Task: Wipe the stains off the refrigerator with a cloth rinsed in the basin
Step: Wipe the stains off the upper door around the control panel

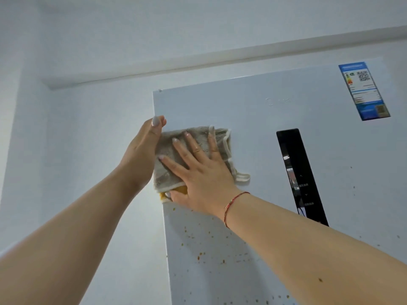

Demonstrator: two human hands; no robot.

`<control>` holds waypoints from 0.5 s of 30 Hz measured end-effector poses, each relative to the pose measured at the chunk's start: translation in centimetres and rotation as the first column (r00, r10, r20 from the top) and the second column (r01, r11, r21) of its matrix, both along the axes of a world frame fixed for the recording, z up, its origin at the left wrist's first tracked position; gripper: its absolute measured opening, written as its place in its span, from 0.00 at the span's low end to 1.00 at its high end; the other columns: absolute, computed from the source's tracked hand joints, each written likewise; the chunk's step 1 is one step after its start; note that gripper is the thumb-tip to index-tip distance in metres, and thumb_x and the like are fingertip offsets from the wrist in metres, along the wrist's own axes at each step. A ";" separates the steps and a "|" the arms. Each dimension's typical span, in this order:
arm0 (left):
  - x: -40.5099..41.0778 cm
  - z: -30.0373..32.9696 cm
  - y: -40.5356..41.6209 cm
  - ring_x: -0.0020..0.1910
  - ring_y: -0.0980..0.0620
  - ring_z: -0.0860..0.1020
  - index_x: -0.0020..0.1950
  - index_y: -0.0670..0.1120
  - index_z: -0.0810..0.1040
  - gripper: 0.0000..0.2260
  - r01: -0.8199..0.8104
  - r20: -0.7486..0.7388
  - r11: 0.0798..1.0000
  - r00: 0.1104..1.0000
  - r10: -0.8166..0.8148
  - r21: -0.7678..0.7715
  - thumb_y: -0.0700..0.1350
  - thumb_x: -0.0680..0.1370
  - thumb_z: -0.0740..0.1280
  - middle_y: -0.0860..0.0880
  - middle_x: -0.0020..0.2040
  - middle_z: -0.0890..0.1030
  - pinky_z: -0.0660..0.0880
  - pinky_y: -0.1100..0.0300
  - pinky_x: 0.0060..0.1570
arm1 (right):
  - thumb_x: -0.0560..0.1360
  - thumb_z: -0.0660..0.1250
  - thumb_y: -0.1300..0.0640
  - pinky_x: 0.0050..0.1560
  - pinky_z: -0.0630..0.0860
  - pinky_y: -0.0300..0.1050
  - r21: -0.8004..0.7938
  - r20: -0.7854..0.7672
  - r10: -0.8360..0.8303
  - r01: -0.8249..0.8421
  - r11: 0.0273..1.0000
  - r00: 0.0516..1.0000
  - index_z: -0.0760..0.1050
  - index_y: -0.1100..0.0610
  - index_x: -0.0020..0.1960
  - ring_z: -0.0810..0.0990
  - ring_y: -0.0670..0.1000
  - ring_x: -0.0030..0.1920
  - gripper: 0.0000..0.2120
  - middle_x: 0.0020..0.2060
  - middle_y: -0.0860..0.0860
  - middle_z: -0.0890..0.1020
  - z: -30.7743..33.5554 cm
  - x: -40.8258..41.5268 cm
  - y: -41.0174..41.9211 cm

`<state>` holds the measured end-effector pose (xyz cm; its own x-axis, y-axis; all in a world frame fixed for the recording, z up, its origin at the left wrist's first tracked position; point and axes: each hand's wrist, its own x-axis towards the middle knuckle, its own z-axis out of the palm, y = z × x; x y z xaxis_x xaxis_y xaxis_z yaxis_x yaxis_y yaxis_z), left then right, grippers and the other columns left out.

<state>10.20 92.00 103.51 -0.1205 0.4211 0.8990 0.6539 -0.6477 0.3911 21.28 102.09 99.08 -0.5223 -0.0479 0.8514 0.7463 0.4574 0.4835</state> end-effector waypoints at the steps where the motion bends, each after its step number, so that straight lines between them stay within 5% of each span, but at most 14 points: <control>1: -0.1 -0.2 0.2 0.68 0.66 0.66 0.69 0.60 0.70 0.28 -0.040 -0.006 0.999 0.999 0.040 -0.009 0.72 0.74 0.51 0.64 0.67 0.71 0.59 0.62 0.68 | 0.74 0.47 0.30 0.69 0.39 0.70 0.034 0.069 0.002 -0.004 0.999 0.998 0.46 0.42 0.77 0.40 0.59 0.77 0.35 0.78 0.54 0.48 -0.3 0.3 0.3; 5: 1.2 -0.6 0.5 0.75 0.55 0.58 0.58 0.71 0.70 0.21 -0.151 -0.075 0.986 0.986 0.146 -0.063 0.74 0.73 0.47 0.67 0.62 0.71 0.54 0.46 0.75 | 0.74 0.49 0.31 0.72 0.42 0.66 0.139 0.277 0.007 -0.048 0.989 0.961 0.51 0.42 0.76 0.45 0.56 0.77 0.34 0.77 0.52 0.53 -1.1 2.5 1.5; 8: 3.2 -0.9 1.1 0.68 0.64 0.56 0.68 0.59 0.68 0.21 -0.311 -0.227 0.950 0.927 0.298 -0.022 0.62 0.82 0.44 0.62 0.60 0.67 0.43 0.51 0.76 | 0.74 0.50 0.30 0.74 0.43 0.64 0.192 0.334 -0.023 -0.044 0.980 0.942 0.51 0.41 0.76 0.47 0.55 0.77 0.33 0.77 0.51 0.54 -1.5 5.2 2.8; 13: 4.2 -1.5 2.6 0.76 0.56 0.55 0.73 0.50 0.63 0.26 -0.508 -0.392 0.859 0.778 0.491 0.069 0.59 0.81 0.41 0.54 0.71 0.67 0.37 0.51 0.74 | 0.74 0.51 0.30 0.74 0.48 0.63 0.195 0.248 -0.052 0.003 0.981 0.967 0.52 0.41 0.76 0.49 0.54 0.77 0.34 0.77 0.49 0.56 -1.7 11.4 5.6; 15: 3.4 -1.6 3.1 0.76 0.54 0.56 0.69 0.49 0.65 0.23 -0.511 -0.399 0.856 0.770 0.498 0.081 0.58 0.82 0.43 0.55 0.66 0.69 0.42 0.50 0.75 | 0.74 0.53 0.31 0.73 0.50 0.64 0.148 0.152 -0.062 0.039 0.988 0.986 0.52 0.41 0.76 0.51 0.54 0.77 0.34 0.76 0.49 0.56 -1.5 14.5 7.1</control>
<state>13.58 95.09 101.88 0.0357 0.4276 0.9033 0.9839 -0.1736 0.0433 35.75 109.16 97.57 -0.6531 -0.1345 0.7453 0.6768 0.3380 0.6540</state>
